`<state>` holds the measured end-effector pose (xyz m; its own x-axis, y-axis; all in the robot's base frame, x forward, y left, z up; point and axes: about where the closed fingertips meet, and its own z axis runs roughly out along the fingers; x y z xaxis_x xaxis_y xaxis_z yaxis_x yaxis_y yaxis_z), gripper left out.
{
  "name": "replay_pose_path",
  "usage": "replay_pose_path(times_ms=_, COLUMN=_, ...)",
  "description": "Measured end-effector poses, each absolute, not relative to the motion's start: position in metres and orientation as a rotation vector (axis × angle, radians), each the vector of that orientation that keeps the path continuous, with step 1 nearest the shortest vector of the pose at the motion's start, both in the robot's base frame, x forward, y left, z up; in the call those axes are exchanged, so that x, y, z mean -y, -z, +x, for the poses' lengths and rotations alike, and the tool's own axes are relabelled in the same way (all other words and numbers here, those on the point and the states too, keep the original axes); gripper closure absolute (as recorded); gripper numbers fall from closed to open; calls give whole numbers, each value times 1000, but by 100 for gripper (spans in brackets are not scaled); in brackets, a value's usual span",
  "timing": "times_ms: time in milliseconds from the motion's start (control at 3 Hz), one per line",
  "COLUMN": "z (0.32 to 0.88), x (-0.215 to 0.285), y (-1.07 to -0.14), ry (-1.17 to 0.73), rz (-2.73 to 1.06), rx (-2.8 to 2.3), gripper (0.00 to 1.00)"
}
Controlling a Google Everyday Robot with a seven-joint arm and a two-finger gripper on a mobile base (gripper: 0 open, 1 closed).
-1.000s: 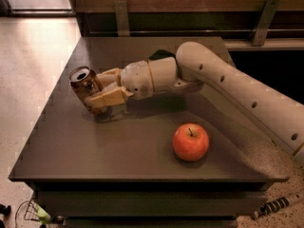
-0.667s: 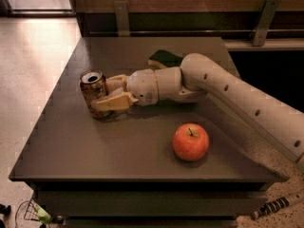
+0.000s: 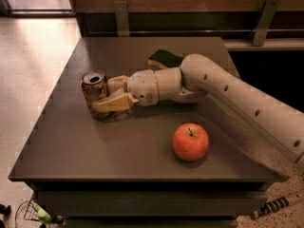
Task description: Place orange can upright
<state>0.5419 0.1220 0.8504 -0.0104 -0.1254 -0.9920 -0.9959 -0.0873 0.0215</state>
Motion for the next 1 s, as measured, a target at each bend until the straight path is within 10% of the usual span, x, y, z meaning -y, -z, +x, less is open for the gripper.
replay_pose_path(times_ms=1000, z=540, x=-125, y=-851, ry=-1229, rz=-1365, rx=-1266, gripper=1)
